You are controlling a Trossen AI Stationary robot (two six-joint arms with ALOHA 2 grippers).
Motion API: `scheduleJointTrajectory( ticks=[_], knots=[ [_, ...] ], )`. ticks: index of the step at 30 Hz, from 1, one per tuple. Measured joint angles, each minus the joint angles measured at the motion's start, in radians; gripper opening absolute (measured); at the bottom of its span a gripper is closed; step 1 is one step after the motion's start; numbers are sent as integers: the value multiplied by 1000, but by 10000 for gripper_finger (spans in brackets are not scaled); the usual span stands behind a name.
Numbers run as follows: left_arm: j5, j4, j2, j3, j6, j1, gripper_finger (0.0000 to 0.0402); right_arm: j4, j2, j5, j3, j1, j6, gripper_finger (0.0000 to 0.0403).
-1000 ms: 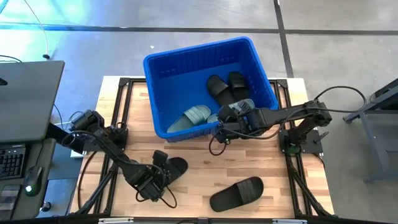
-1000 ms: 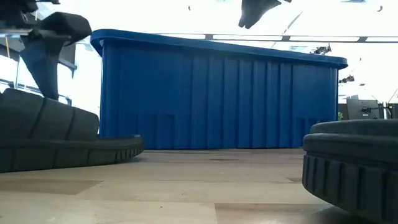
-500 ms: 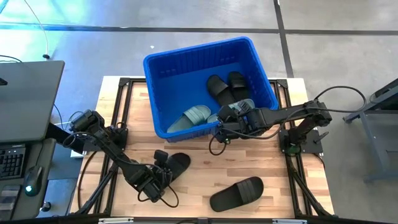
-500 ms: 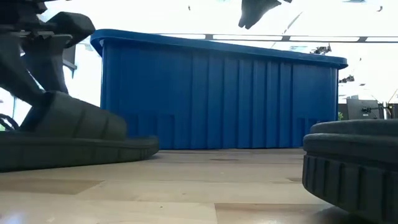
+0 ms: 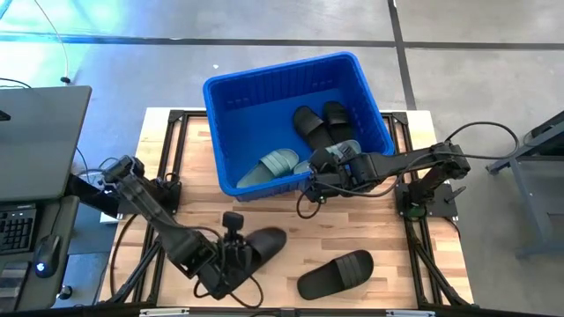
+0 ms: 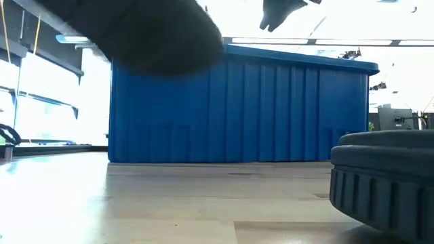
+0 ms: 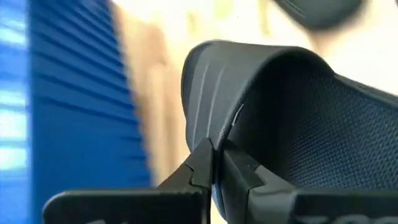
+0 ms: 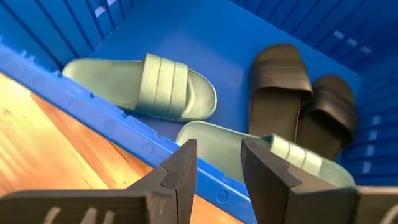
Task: Pick and place slides into bin
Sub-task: Put the black slide into the blue bin
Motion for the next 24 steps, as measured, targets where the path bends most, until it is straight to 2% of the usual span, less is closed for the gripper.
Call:
scheduleJointTrajectory(
  ticks=[6,10,12,16,18,21,24],
  knots=[
    [-227,-366,-1,350,13,28,3,-33,0,14,0,35,69,114],
    [-343,-516,-3,523,91,94,2,-66,0,43,0,80,126,114],
    [-388,-519,-4,579,173,155,2,-71,0,44,0,108,155,114],
    [-410,-504,-7,642,366,324,2,-71,0,64,0,158,206,114],
    [-376,-503,-7,641,404,422,1,-72,0,79,0,181,226,114],
    [-292,-480,-5,606,505,565,1,-80,0,84,0,213,259,114],
    [-277,-389,-5,535,715,678,1,-90,0,85,0,248,297,114]
  ],
)
